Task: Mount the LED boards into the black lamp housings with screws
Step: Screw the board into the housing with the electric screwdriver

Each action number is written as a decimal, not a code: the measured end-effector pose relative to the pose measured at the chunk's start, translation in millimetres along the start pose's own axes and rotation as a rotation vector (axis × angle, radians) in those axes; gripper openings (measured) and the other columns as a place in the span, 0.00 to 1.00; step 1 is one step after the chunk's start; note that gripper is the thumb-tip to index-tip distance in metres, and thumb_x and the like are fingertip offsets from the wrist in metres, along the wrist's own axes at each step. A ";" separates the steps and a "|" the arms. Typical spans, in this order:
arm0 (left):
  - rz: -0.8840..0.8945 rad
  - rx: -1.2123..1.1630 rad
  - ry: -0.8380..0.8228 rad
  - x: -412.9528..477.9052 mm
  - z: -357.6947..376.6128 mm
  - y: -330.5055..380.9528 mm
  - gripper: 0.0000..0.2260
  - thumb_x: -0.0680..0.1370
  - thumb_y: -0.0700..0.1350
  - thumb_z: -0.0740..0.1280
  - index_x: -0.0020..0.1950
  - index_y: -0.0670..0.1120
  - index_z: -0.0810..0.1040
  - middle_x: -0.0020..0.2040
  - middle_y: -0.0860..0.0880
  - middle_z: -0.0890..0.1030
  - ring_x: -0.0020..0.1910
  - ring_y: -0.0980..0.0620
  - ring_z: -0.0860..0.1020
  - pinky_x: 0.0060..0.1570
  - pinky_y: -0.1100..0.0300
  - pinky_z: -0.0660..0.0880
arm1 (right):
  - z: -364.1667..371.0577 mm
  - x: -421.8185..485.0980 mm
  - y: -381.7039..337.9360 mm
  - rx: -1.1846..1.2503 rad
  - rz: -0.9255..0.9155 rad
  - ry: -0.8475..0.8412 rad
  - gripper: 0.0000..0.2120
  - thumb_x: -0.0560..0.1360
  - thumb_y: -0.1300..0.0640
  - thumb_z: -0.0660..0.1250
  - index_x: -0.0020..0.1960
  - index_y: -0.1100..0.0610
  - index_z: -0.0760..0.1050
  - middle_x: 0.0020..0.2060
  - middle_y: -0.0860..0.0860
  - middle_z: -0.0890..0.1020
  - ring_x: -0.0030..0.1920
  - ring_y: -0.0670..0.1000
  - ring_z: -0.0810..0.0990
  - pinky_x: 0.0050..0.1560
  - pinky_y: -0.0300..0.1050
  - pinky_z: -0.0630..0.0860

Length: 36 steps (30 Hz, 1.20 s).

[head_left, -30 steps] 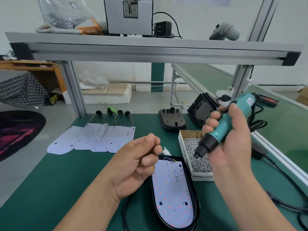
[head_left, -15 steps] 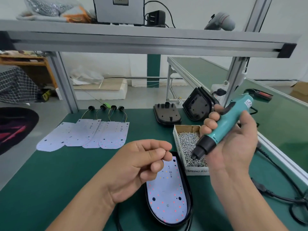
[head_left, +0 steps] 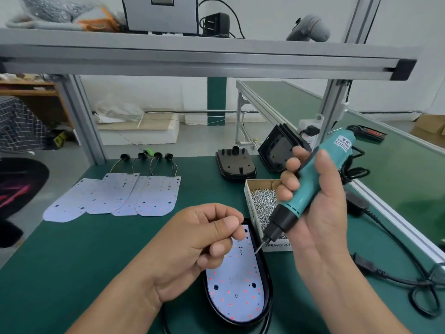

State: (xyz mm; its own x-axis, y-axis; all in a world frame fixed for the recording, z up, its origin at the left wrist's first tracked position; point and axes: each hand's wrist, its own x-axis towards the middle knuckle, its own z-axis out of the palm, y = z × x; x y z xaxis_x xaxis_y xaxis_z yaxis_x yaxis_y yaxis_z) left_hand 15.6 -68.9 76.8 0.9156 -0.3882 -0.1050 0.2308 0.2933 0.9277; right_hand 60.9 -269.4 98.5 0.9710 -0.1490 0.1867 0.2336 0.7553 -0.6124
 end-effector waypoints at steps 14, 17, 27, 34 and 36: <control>-0.044 0.045 -0.015 -6.1 16.3 -4.0 0.05 0.80 0.37 0.69 0.56 0.39 0.81 0.43 0.41 0.84 0.23 0.58 0.68 0.25 0.67 0.63 | 0.7 -1.6 -17.3 0.147 -0.135 0.006 0.06 0.82 0.53 0.68 0.51 0.54 0.73 0.42 0.50 0.77 0.34 0.46 0.71 0.32 0.36 0.71; -0.060 0.039 -0.023 -6.3 19.4 -6.0 0.04 0.80 0.36 0.72 0.55 0.40 0.82 0.43 0.40 0.84 0.24 0.57 0.68 0.24 0.67 0.63 | 0.6 -1.5 -16.8 0.142 -0.154 0.012 0.05 0.82 0.54 0.67 0.50 0.54 0.73 0.41 0.50 0.77 0.34 0.46 0.71 0.32 0.37 0.71; -0.050 0.038 -0.006 -5.7 24.4 -7.7 0.08 0.77 0.38 0.73 0.54 0.40 0.82 0.44 0.39 0.85 0.23 0.57 0.68 0.26 0.66 0.61 | -0.1 -0.5 -12.3 0.115 -0.141 0.020 0.05 0.84 0.56 0.65 0.49 0.55 0.73 0.40 0.51 0.77 0.33 0.46 0.71 0.31 0.37 0.71; 0.008 0.148 0.012 -5.6 25.2 -9.4 0.05 0.76 0.41 0.72 0.50 0.47 0.86 0.47 0.39 0.86 0.26 0.55 0.69 0.27 0.66 0.64 | 1.0 -1.2 -9.6 0.077 -0.122 0.038 0.05 0.84 0.55 0.65 0.49 0.54 0.73 0.40 0.51 0.77 0.33 0.47 0.71 0.30 0.37 0.71; 0.029 0.218 0.030 -5.7 25.0 -9.3 0.05 0.75 0.43 0.71 0.48 0.50 0.86 0.47 0.41 0.87 0.27 0.54 0.70 0.27 0.66 0.65 | 1.5 -1.4 -6.7 0.066 -0.109 0.046 0.06 0.83 0.55 0.66 0.49 0.55 0.74 0.40 0.52 0.78 0.33 0.47 0.71 0.30 0.37 0.71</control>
State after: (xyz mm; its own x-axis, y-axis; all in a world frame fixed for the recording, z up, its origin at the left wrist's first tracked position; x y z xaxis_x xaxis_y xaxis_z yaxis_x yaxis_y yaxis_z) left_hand -0.1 -91.2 77.7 0.9310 -0.3550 -0.0844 0.1301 0.1068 0.9857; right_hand 57.9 -273.3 103.5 0.9418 -0.2604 0.2124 0.3352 0.7734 -0.5380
